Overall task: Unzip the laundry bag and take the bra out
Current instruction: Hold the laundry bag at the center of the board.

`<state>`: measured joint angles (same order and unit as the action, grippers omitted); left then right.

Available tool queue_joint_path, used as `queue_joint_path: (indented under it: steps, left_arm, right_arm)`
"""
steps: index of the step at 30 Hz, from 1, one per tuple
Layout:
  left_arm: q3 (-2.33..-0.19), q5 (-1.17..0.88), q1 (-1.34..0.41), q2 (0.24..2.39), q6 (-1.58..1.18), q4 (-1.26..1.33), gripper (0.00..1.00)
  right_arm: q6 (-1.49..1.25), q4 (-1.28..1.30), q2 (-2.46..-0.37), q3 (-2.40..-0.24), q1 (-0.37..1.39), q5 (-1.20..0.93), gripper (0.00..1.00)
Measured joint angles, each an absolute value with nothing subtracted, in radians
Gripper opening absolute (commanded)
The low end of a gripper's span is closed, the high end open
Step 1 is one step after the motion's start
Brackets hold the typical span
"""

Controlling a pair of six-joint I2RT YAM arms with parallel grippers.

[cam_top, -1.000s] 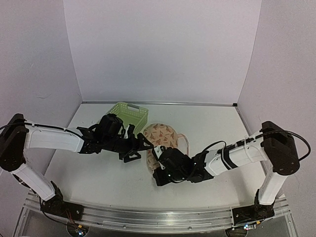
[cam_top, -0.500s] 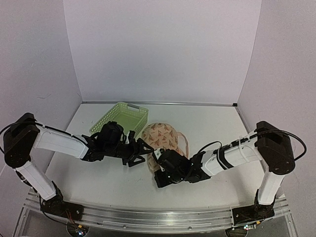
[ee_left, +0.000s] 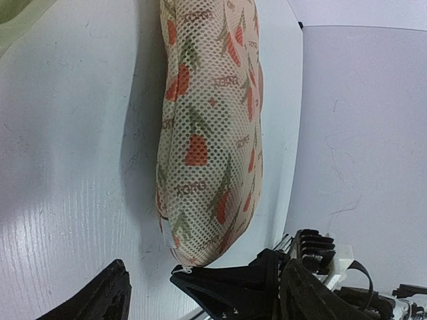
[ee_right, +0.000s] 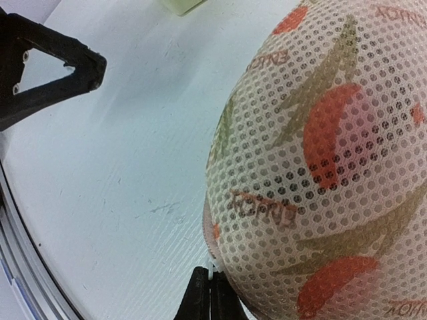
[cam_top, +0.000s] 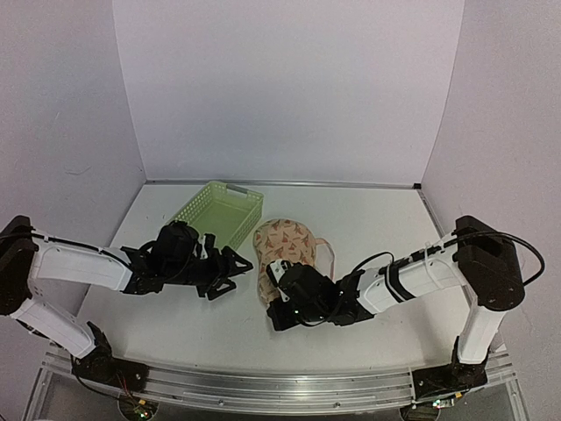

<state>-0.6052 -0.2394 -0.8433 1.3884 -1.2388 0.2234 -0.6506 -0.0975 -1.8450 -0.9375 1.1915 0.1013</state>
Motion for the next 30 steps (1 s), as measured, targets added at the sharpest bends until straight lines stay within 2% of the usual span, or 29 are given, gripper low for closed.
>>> queue_joint_path:
  steps: [6,13,22,30]
  left_arm:
    - [-0.609,-0.247,-0.843,1.45,-1.238,0.22,0.73]
    - [-0.653,-0.285,-0.843,1.527,-1.231,0.232,0.62]
    - [-0.696,-0.364,-0.843,1.617,-1.232,0.301,0.54]
    - [-0.702,-0.418,-0.843,1.675,-1.241,0.349,0.26]
  right_arm:
    - [-0.65,-0.121,-1.83,-0.919,1.191,0.09,0.0]
    - [-0.647,-0.159,-1.805,-0.911,1.19,0.065,0.0]
    - [-0.638,-0.166,-1.805,-0.912,1.19,0.044,0.0]
    - [-0.635,-0.173,-1.805,-0.911,1.19,0.036,0.0]
